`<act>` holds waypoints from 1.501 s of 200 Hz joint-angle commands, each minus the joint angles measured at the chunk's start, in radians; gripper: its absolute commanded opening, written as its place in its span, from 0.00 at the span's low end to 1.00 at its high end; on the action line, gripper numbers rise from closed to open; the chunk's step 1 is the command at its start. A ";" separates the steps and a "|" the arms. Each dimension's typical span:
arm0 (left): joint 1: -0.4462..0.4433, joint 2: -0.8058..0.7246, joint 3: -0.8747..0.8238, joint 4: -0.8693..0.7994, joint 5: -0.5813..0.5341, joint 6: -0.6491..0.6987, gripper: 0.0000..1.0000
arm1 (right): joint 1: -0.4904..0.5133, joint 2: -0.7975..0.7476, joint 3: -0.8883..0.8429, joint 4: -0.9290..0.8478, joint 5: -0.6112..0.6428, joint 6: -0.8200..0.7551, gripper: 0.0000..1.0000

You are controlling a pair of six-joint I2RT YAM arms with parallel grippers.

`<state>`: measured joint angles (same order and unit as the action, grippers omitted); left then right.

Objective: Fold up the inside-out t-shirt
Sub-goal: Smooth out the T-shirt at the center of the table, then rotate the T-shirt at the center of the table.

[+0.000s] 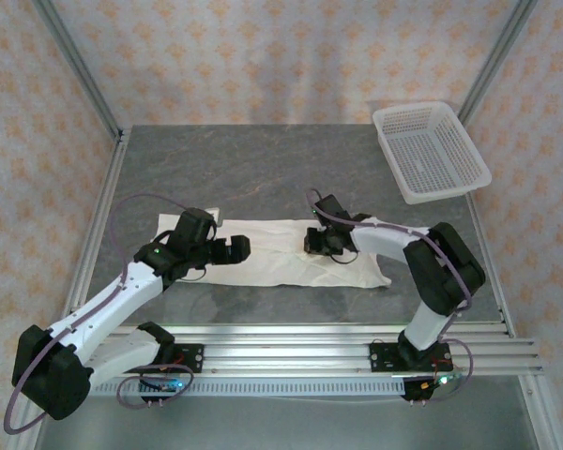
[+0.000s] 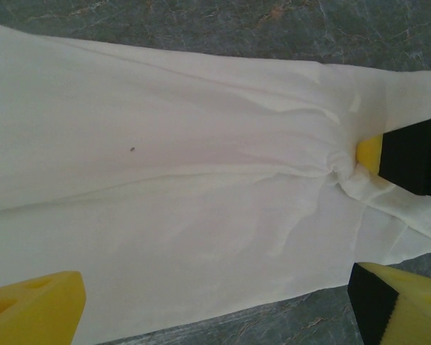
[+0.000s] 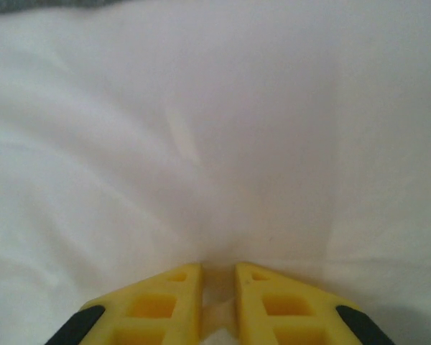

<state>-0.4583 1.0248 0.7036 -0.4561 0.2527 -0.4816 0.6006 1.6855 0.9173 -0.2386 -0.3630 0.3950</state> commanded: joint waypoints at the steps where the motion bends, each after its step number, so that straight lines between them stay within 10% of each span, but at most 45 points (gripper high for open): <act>1: -0.006 -0.009 -0.010 0.000 -0.027 -0.009 0.96 | 0.033 -0.054 -0.034 0.020 -0.129 0.044 0.18; 53: -0.006 0.001 -0.012 0.016 -0.017 -0.020 0.96 | 0.142 -0.090 -0.072 0.083 -0.300 0.133 0.19; 118: -0.006 0.010 0.006 -0.028 -0.101 -0.073 0.94 | -0.043 -0.278 -0.097 -0.071 0.152 0.073 0.18; 130: -0.006 0.019 0.019 -0.077 -0.211 -0.131 0.82 | -0.061 -0.250 -0.098 -0.108 0.222 0.050 0.17; 165: -0.002 0.115 0.058 -0.177 -0.447 -0.325 0.00 | -0.081 -0.184 -0.119 -0.143 0.316 0.050 0.13; 300: 0.212 0.941 0.435 0.111 -0.408 -0.437 0.00 | -0.087 -0.088 -0.163 -0.103 0.149 0.198 0.05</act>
<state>-0.2703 1.8263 1.0687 -0.4088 -0.1551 -0.8932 0.4999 1.5978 0.8196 -0.3313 -0.0959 0.4828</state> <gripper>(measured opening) 0.039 0.054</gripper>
